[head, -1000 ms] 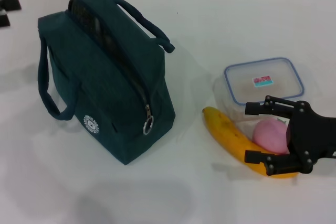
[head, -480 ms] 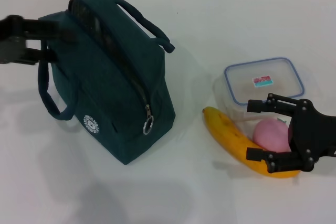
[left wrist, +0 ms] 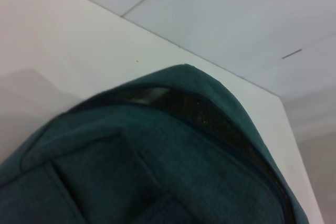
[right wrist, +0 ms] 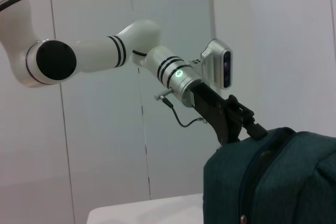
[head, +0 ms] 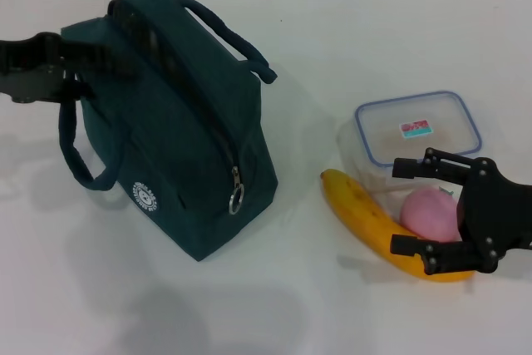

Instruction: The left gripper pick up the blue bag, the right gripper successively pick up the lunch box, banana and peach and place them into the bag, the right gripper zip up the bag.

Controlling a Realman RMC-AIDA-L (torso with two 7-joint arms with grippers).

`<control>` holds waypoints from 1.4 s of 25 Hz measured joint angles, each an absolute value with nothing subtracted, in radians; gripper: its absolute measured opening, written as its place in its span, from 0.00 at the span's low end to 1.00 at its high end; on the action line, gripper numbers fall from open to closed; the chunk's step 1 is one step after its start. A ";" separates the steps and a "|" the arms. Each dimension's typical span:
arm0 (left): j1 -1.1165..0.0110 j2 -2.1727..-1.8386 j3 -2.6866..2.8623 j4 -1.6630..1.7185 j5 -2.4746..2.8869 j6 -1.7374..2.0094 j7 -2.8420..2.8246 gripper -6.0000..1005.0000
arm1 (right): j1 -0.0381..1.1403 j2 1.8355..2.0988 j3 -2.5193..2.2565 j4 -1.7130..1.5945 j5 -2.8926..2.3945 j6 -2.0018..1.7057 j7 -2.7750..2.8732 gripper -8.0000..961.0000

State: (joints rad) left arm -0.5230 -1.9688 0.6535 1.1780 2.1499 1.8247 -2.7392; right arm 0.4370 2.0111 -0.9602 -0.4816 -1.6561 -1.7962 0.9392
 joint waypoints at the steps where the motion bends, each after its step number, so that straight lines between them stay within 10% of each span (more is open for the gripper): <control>1: -0.520 -1.970 0.651 1.179 2.148 1.824 -2.725 0.85 | 0.436 2.011 -0.960 -0.482 -1.654 -1.796 0.939 0.92; 4: -0.510 -1.974 0.647 1.180 2.147 1.822 -2.691 0.85 | 0.433 2.011 -0.960 -0.480 -1.646 -1.796 0.939 0.92; 17: -0.506 -1.975 0.656 1.173 2.155 1.832 -2.699 0.21 | 0.429 2.012 -0.959 -0.480 -1.625 -1.801 0.941 0.91; 35: -0.513 -1.967 0.658 1.162 2.149 1.886 -2.689 0.06 | 0.419 2.008 -0.599 -0.320 -1.484 -1.472 1.348 0.91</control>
